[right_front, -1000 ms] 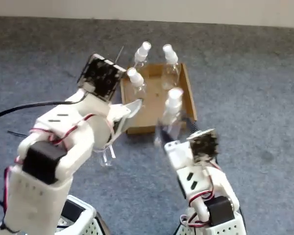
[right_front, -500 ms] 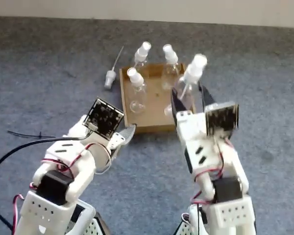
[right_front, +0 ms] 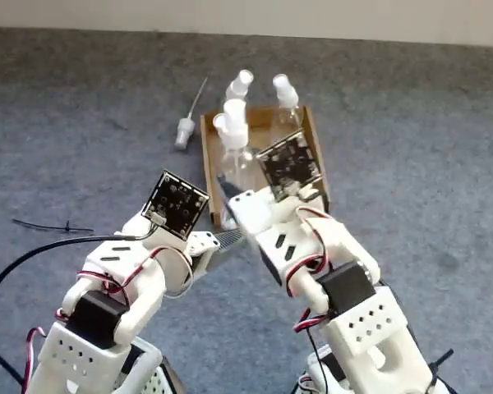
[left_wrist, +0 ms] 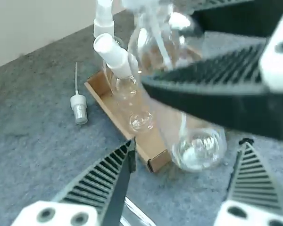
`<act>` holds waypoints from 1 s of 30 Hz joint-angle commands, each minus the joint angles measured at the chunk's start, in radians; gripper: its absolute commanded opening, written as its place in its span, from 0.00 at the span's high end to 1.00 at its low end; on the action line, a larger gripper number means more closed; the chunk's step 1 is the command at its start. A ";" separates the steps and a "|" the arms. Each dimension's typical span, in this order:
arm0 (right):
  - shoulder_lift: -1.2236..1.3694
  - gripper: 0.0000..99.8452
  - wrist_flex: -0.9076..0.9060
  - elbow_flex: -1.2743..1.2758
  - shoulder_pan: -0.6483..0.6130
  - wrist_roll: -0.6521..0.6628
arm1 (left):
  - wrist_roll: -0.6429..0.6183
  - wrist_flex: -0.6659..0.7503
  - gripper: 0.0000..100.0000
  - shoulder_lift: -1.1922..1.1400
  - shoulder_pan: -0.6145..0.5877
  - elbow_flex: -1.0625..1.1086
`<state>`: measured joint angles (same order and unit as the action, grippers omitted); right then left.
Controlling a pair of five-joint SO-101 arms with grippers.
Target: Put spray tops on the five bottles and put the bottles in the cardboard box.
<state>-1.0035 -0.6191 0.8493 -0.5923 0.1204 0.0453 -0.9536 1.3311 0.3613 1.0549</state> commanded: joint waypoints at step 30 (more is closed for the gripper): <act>-0.002 1.00 -0.222 -0.163 0.016 0.000 | -0.002 0.153 0.69 0.010 -0.102 0.105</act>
<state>-1.0035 -0.8263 0.7480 -0.6183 0.1189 0.0453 -0.8339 1.3295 0.2816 1.1638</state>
